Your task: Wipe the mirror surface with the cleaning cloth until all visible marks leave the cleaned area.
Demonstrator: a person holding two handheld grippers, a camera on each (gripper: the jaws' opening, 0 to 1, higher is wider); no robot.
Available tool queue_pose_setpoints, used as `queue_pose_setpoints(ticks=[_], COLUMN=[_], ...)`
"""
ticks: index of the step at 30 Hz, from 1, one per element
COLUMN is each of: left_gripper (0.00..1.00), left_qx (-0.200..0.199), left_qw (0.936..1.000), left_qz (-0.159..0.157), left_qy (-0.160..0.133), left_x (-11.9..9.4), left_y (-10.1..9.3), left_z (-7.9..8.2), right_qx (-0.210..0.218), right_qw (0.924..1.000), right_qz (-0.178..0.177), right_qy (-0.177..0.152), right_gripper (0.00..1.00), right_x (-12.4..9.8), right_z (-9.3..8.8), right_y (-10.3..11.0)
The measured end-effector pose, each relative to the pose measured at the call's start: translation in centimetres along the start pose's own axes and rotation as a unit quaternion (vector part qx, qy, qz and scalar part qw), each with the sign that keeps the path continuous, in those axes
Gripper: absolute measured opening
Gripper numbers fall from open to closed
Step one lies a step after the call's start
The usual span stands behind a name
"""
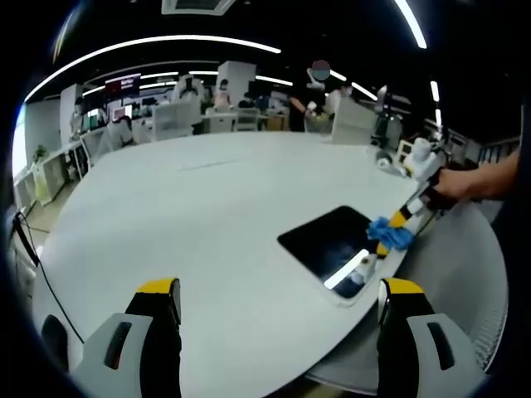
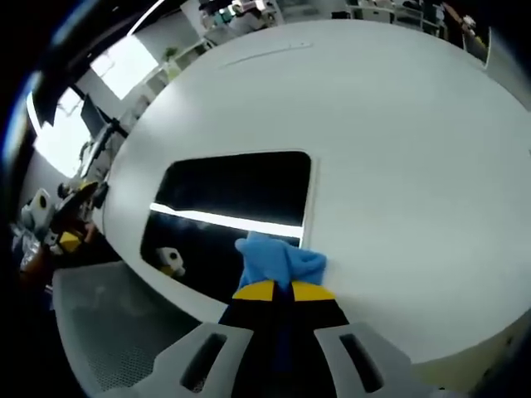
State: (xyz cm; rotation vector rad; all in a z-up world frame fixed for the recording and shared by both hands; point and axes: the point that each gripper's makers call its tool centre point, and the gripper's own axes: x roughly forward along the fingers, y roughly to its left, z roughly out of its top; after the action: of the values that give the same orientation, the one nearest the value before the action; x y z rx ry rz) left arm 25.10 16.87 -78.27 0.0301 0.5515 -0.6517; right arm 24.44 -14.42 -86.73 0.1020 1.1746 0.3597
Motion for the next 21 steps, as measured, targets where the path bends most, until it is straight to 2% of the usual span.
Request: queue_pose_setpoints(ticks=[9,21], left_gripper=[1.00,1.00], left_qx=[-0.004,-0.010], left_qw=[1.0000,0.9999], left_qz=[0.000,-0.003], left_qy=[-0.001,-0.004], left_x=[-0.1,-0.2], left_y=[0.1,0.1], left_z=[-0.2,-0.3], right_qx=[0.004,-0.001], right_qw=[1.0000,0.9999], right_qz=[0.000,0.013], right_qy=[-0.003,-0.001], right_gripper=[0.00,0.00], right_x=[0.0,1.0], right_z=[0.0,0.3], right_y=[0.3,3.0])
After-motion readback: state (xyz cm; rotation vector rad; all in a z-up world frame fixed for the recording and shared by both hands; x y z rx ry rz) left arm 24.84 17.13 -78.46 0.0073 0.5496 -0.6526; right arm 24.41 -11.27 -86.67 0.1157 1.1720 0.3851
